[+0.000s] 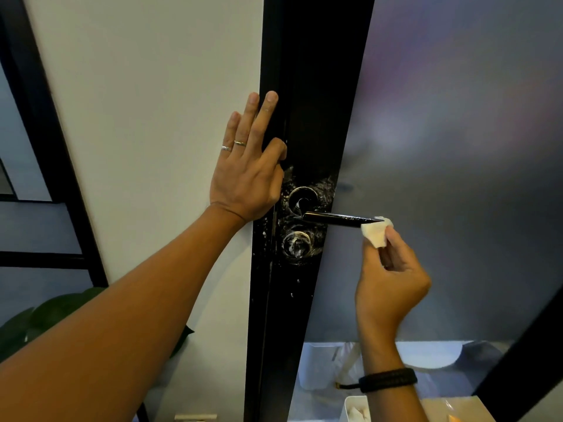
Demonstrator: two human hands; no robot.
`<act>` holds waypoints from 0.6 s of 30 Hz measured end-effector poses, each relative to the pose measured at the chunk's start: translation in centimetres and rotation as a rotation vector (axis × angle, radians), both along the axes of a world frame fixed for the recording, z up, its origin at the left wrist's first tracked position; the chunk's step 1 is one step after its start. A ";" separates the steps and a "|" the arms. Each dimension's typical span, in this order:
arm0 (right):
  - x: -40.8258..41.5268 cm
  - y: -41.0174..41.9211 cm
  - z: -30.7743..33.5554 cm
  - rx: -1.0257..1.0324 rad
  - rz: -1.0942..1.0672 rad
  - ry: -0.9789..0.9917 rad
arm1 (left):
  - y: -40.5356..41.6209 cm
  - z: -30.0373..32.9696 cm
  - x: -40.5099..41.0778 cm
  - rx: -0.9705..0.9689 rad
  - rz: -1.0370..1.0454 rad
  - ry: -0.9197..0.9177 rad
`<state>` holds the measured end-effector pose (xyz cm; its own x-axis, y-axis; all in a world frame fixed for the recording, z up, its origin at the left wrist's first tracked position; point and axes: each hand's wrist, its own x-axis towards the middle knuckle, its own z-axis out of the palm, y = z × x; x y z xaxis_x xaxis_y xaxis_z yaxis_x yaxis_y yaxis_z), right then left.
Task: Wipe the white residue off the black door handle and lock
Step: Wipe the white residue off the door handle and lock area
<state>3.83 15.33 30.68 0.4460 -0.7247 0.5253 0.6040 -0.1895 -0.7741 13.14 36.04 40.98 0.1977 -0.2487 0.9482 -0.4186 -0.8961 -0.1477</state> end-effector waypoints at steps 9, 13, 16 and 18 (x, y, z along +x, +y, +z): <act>0.2 7.5 2.1 0.381 0.234 0.081 | 0.2 -0.2 0.1 0.005 -0.010 -0.010; 0.1 10.9 2.5 0.419 0.435 0.113 | 0.3 -0.1 0.1 0.009 -0.015 0.009; 0.1 10.3 2.5 0.394 0.498 0.102 | 0.3 -0.1 0.2 0.011 -0.024 -0.002; 0.4 8.9 1.5 0.444 0.448 0.103 | 0.3 -0.2 0.1 0.011 -0.027 -0.002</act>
<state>4.26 24.22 32.18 0.7881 -0.5954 0.1559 0.4688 0.4165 -0.7790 13.28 36.39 40.81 0.1889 -0.2643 0.9458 -0.4425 -0.8827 -0.1583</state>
